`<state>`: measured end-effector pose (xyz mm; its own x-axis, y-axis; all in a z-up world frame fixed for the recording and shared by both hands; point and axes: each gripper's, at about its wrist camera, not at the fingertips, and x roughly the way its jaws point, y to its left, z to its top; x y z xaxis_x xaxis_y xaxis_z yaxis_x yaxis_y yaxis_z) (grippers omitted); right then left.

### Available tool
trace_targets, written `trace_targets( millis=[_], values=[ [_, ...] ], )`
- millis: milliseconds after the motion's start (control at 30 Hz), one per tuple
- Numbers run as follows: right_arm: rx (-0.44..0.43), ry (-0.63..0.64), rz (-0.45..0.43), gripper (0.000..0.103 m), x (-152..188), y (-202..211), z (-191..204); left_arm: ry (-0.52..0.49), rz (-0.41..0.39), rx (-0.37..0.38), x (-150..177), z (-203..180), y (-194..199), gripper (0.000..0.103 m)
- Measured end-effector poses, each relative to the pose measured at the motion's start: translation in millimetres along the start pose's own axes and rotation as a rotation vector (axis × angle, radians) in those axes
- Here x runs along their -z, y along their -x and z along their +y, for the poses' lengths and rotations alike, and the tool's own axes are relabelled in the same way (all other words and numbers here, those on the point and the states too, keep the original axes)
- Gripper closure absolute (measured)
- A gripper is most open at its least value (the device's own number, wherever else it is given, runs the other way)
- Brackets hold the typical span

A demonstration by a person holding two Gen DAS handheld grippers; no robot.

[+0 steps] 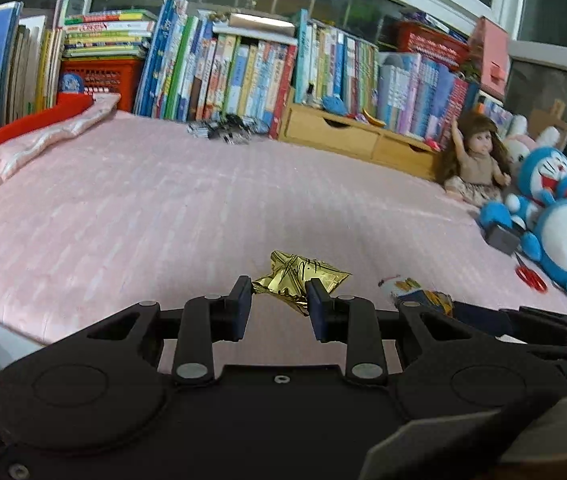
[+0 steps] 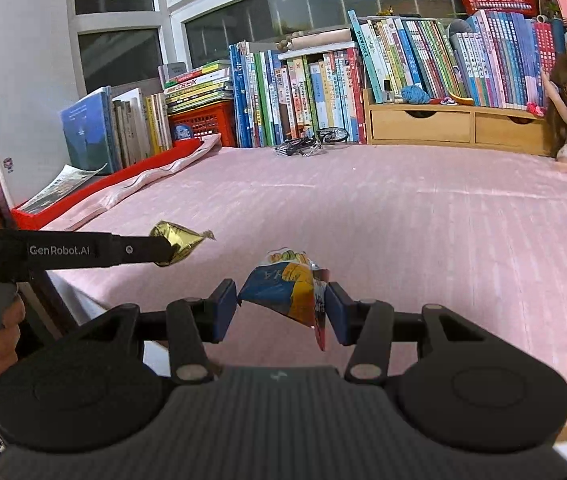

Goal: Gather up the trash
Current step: 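Carry the gold foil and snack packet down past the bed edge over the bin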

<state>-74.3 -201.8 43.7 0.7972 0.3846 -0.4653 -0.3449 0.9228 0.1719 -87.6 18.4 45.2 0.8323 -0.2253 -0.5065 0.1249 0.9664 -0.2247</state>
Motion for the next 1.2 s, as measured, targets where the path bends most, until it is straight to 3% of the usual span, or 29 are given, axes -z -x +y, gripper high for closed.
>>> trace_targets(
  millis=[500,767,1200],
  values=[
    [0.011,-0.035,-0.003,0.050,47.9,49.1,23.8,-0.104,0.133,0.043,47.5,-3.8,38.9,0.075],
    [-0.005,-0.061,0.108,0.050,85.1,58.2,35.4,-0.115,0.268,0.040,83.8,0.9,33.8,0.074],
    [0.030,-0.155,0.302,0.049,142.2,34.3,31.7,-0.156,0.496,-0.016,143.8,9.2,2.9,0.074]
  ],
)
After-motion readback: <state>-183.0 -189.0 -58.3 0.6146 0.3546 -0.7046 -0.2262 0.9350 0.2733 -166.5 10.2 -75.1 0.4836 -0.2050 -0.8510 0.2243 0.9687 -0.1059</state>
